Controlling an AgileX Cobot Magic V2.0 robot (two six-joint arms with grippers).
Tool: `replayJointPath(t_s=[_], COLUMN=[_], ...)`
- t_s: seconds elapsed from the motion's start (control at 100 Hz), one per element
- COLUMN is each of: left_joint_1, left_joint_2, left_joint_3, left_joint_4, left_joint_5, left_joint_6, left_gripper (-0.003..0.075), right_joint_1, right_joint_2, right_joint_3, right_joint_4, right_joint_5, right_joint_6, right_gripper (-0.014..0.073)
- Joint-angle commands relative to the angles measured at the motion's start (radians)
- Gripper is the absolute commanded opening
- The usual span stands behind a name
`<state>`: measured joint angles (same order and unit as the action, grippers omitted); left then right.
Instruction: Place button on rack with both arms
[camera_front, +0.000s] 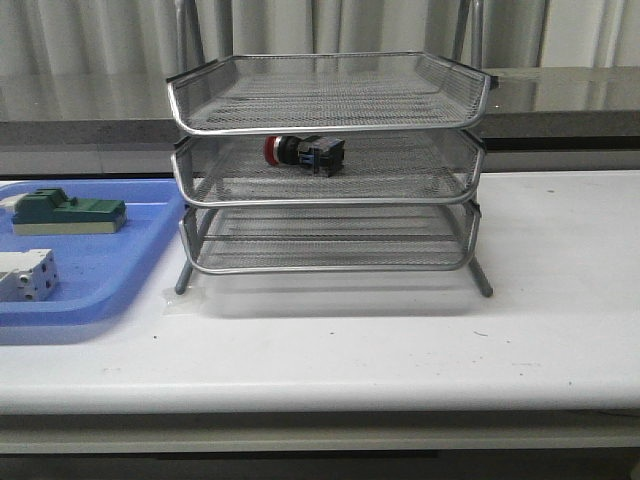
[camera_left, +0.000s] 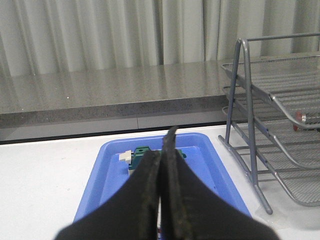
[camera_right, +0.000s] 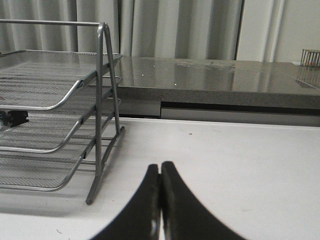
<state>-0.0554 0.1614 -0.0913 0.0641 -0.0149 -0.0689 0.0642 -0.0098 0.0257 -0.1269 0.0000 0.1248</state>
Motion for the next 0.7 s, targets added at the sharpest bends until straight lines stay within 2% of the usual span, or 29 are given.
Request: replayJointPath(t_s=[0.0,0.3,0.69], left_joint_1=[-0.01,-0.01,-0.01], left_joint_2=[-0.032,-0.2,-0.199], left_joint_3=[0.013,0.118,0.129], left_joint_4=[-0.001,-0.019,-0.048], left_joint_5=[-0.093,-0.091,-0.061], left_joint_6=[-0.011,-0.011,-0.011], left_gripper=[-0.002,-0.002,-0.002], right_joint_1=[-0.007,-0.007,-0.007], right_joint_2=[-0.018,-0.018,-0.018], right_joint_3=[0.002,0.002,0.002], right_joint_4=[-0.003,-0.003,-0.003], right_joint_5=[-0.083,-0.083,-0.083], right_joint_6=[0.001,0.001,0.001], right_gripper=[-0.0057,-0.0057,-0.0057])
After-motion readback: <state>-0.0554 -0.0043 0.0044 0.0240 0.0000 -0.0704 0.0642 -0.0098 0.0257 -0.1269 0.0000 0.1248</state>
